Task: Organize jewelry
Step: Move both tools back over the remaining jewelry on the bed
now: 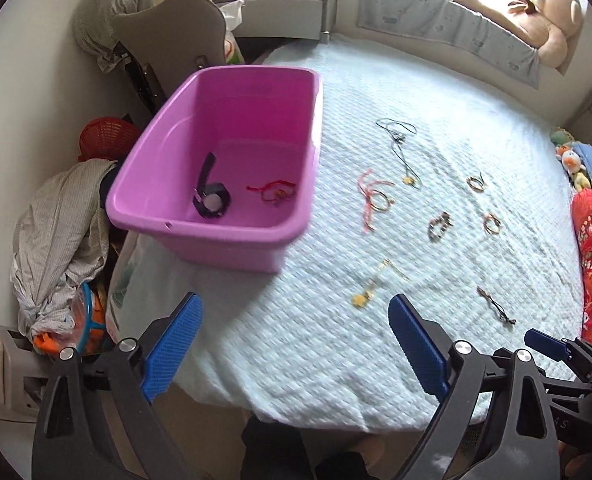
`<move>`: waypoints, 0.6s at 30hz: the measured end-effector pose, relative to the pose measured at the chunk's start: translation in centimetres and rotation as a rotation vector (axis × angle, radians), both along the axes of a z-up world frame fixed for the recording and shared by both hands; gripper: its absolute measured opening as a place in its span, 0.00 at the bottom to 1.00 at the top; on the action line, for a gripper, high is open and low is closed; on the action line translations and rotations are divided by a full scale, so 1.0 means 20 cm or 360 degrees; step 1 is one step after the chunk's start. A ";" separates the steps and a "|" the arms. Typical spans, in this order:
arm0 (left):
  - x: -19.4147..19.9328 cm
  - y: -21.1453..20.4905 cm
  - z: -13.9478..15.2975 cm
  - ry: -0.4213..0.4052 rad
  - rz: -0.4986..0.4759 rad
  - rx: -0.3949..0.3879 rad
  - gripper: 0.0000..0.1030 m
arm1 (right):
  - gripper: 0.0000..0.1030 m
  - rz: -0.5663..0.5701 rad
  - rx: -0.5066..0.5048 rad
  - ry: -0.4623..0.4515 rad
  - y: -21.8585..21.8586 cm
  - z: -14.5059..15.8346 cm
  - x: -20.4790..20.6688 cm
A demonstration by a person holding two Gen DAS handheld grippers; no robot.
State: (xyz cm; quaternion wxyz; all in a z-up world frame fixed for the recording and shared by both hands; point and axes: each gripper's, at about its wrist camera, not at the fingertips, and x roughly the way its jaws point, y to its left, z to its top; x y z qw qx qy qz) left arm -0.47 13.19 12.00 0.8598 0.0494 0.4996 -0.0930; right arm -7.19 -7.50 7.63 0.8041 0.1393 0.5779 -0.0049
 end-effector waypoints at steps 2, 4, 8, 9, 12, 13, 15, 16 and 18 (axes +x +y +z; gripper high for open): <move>-0.06 -0.07 -0.02 0.0017 -0.0019 0.0012 0.91 | 0.64 -0.0026 0.0002 0.0003 -0.07 -0.01 -0.08; -0.10 -0.13 -0.04 0.0042 -0.0044 0.0033 0.91 | 0.65 -0.0071 0.0006 0.0012 -0.14 -0.03 -0.16; -0.16 -0.24 -0.07 0.0039 -0.0120 0.0056 0.93 | 0.67 -0.0183 -0.0001 0.0025 -0.25 -0.07 -0.29; -0.18 -0.26 -0.09 0.0029 -0.0142 0.0053 0.93 | 0.67 -0.0214 -0.0012 0.0026 -0.28 -0.08 -0.31; -0.18 -0.35 -0.14 -0.0016 -0.0237 0.0077 0.93 | 0.68 -0.0330 -0.0068 0.0029 -0.36 -0.11 -0.37; -0.18 -0.37 -0.15 -0.0030 -0.0260 0.0065 0.93 | 0.68 -0.0369 -0.0087 0.0013 -0.40 -0.13 -0.39; -0.17 -0.41 -0.19 -0.0065 -0.0287 0.0055 0.93 | 0.70 -0.0428 -0.0115 -0.0020 -0.46 -0.16 -0.41; -0.17 -0.44 -0.21 -0.0071 -0.0284 0.0071 0.93 | 0.70 -0.0440 -0.0130 -0.0015 -0.49 -0.19 -0.42; -0.15 -0.48 -0.28 -0.0039 -0.0263 0.0068 0.93 | 0.70 -0.0448 -0.0152 0.0001 -0.56 -0.24 -0.41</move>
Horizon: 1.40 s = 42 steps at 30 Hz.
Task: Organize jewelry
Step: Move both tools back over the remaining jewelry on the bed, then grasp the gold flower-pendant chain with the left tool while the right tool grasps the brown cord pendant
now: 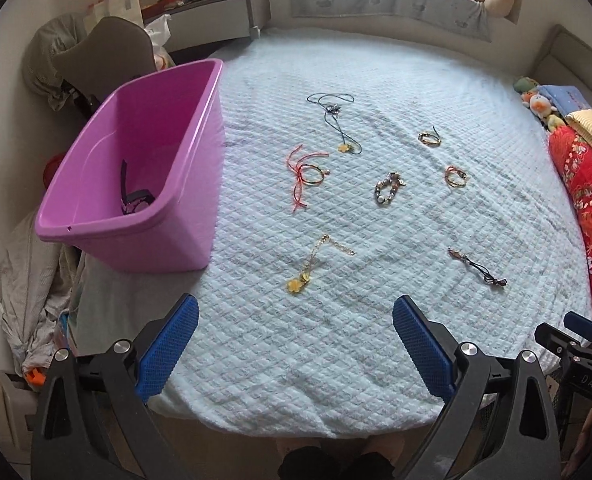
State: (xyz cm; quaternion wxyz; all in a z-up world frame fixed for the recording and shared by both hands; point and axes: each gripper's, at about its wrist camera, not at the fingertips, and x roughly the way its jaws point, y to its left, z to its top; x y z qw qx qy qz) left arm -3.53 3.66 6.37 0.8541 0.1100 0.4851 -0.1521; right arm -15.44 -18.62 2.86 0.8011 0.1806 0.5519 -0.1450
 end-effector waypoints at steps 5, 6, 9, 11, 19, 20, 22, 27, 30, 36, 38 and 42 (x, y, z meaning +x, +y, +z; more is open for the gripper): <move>0.02 -0.08 -0.20 0.0059 0.0098 -0.0042 0.93 | 0.70 0.0041 -0.0058 -0.0057 -0.14 -0.13 0.02; 0.03 -0.10 -0.24 0.0055 0.0124 -0.0034 0.93 | 0.70 0.0060 -0.0063 -0.0060 -0.17 -0.17 0.03; 0.03 -0.13 -0.36 0.0038 0.0183 -0.0057 0.93 | 0.70 0.0122 -0.0076 -0.0079 -0.23 -0.29 0.08; 0.04 -0.15 -0.43 0.0011 0.0200 -0.0058 0.93 | 0.70 0.0162 -0.0097 -0.0094 -0.27 -0.38 0.10; 0.14 -0.20 -0.72 -0.0089 0.0215 -0.0093 0.93 | 0.70 0.0168 -0.0149 -0.0210 -0.34 -0.67 0.20; 0.16 -0.20 -0.75 -0.0096 0.0220 -0.0098 0.93 | 0.70 0.0171 -0.0157 -0.0226 -0.34 -0.70 0.22; 0.18 -0.19 -0.81 -0.0107 0.0235 -0.0127 0.93 | 0.70 0.0186 -0.0165 -0.0246 -0.34 -0.75 0.25; 0.24 -0.19 -0.96 -0.0089 0.0253 -0.0122 0.93 | 0.70 0.0211 -0.0229 -0.0270 -0.31 -0.84 0.29; 0.26 -0.18 -1.00 -0.0111 0.0259 -0.0098 0.93 | 0.70 0.0224 -0.0270 -0.0279 -0.29 -0.87 0.31; 0.33 -0.21 -1.03 -0.0132 0.0215 -0.0101 0.93 | 0.70 0.0225 -0.0299 -0.0293 -0.30 -0.90 0.35; 0.34 -0.23 -1.04 -0.0127 0.0199 -0.0103 0.93 | 0.70 0.0222 -0.0286 -0.0294 -0.32 -0.92 0.37; 0.35 -0.26 -1.07 -0.0132 0.0196 -0.0066 0.93 | 0.70 0.0224 -0.0284 -0.0305 -0.33 -0.94 0.40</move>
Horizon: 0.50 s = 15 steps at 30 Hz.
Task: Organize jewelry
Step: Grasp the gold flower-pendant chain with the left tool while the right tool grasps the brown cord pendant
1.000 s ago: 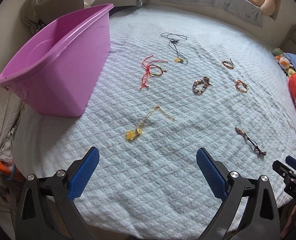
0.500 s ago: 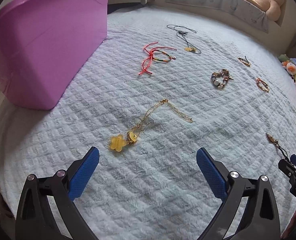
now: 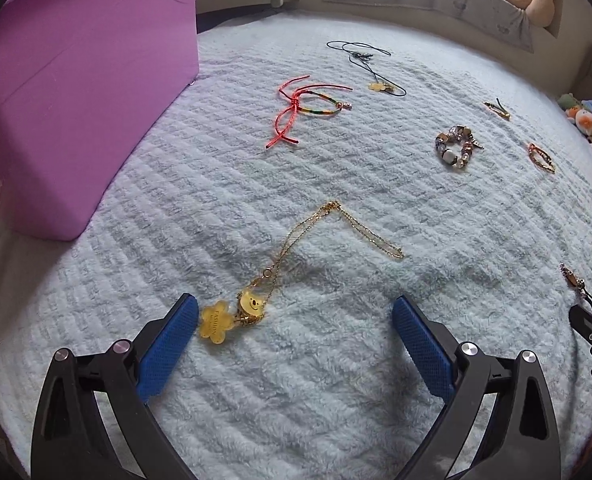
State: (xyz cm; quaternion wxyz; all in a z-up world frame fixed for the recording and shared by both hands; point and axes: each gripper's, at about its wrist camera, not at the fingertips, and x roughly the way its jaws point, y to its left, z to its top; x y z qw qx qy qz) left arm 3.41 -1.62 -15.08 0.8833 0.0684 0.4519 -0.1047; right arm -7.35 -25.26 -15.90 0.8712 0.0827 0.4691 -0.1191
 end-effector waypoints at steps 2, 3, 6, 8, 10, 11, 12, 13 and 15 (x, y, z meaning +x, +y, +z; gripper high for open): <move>0.01 -0.01 0.00 -0.0006 0.0007 0.0001 0.93 | 0.70 0.0011 -0.0022 -0.0011 0.00 0.00 0.01; 0.01 -0.01 -0.01 -0.0009 0.0010 0.0004 0.93 | 0.70 0.0017 -0.0032 -0.0021 0.01 0.00 0.01; 0.02 -0.03 -0.01 -0.0018 -0.0002 0.0027 0.94 | 0.68 0.0025 -0.0044 -0.0029 0.02 0.00 0.02; 0.02 -0.02 -0.01 -0.0022 -0.0004 0.0020 0.92 | 0.63 0.0041 -0.0040 -0.0036 0.02 0.01 0.02; 0.00 -0.03 0.00 -0.0029 -0.0014 0.0031 0.86 | 0.51 0.0081 -0.0055 -0.0031 0.05 0.01 0.02; -0.01 -0.03 0.00 -0.0035 -0.0031 0.0040 0.80 | 0.44 0.0106 -0.0069 -0.0031 0.07 0.01 0.02; -0.03 -0.04 0.01 -0.0040 -0.0058 0.0042 0.72 | 0.42 0.0127 -0.0095 -0.0030 0.09 0.01 0.02; -0.05 -0.05 0.01 -0.0047 -0.0081 0.0051 0.69 | 0.36 0.0147 -0.0105 -0.0032 0.10 0.01 0.02; -0.07 -0.07 0.01 -0.0051 -0.0104 0.0061 0.59 | 0.32 0.0150 -0.0083 -0.0035 0.11 0.02 0.02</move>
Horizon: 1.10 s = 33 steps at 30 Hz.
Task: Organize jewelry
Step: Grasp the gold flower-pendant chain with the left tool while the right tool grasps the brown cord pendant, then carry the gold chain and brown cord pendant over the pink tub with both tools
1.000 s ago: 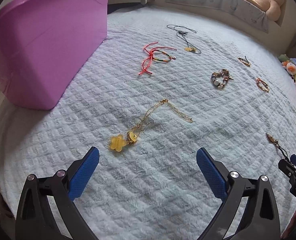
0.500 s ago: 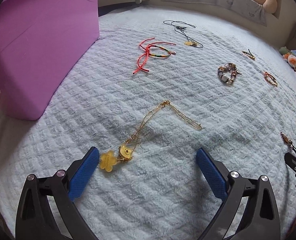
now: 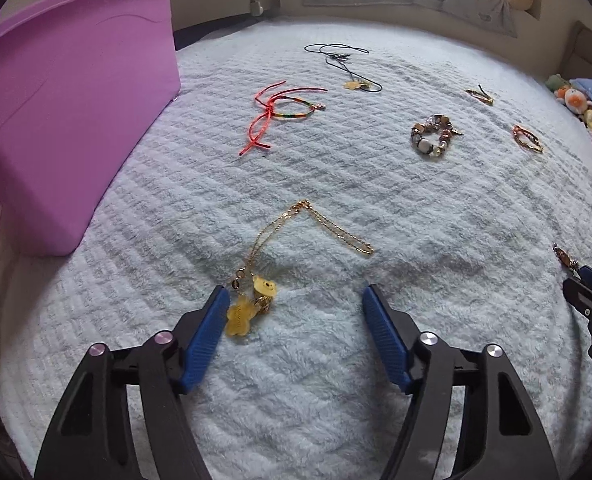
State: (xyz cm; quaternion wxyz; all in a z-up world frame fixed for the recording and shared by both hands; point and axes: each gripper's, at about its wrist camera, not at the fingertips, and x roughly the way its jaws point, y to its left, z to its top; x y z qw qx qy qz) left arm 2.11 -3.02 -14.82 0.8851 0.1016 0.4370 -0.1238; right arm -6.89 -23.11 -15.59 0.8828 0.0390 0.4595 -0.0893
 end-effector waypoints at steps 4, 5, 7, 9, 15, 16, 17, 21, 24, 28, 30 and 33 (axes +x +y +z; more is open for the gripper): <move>0.00 -0.01 0.01 0.0033 -0.0012 -0.0031 0.47 | 0.14 -0.0025 0.0063 0.0012 -0.01 0.01 0.01; 0.00 -0.01 0.01 0.0039 -0.0014 -0.0036 0.41 | 0.07 -0.0021 0.0088 0.0018 -0.02 0.02 0.01; 0.00 -0.02 0.02 0.0048 0.0003 -0.0035 0.33 | 0.05 -0.0021 0.0096 0.0030 -0.01 0.03 0.01; 0.01 -0.01 0.03 0.0078 0.0000 -0.0078 0.14 | 0.05 -0.0028 0.0112 0.0028 -0.02 0.04 0.01; 0.03 -0.01 0.07 0.0104 0.0002 -0.0095 0.04 | 0.04 -0.0053 0.0163 0.0010 -0.04 0.10 -0.02; 0.02 0.00 0.08 0.0102 0.0002 -0.0102 0.04 | 0.04 -0.0057 0.0168 0.0006 -0.04 0.11 -0.03; 0.02 0.00 0.09 0.0101 0.0004 -0.0111 0.03 | 0.04 -0.0058 0.0170 0.0004 -0.03 0.12 -0.03; 0.01 0.02 0.16 0.0123 0.0010 -0.0164 0.03 | 0.04 -0.0060 0.0197 0.0004 -0.02 0.17 -0.05; -0.02 0.03 0.23 0.0129 0.0003 -0.0176 0.03 | 0.04 -0.0062 0.0226 0.0008 -0.02 0.23 -0.07; -0.05 0.04 0.35 0.0173 -0.0006 -0.0207 0.03 | 0.04 -0.0083 0.0294 0.0017 -0.03 0.35 -0.10; -0.07 0.05 0.43 0.0186 -0.0014 -0.0225 0.03 | 0.04 -0.0082 0.0308 0.0021 -0.03 0.42 -0.11; -0.08 0.06 0.55 0.0201 -0.0032 -0.0252 0.03 | 0.04 -0.0075 0.0341 0.0023 -0.03 0.53 -0.11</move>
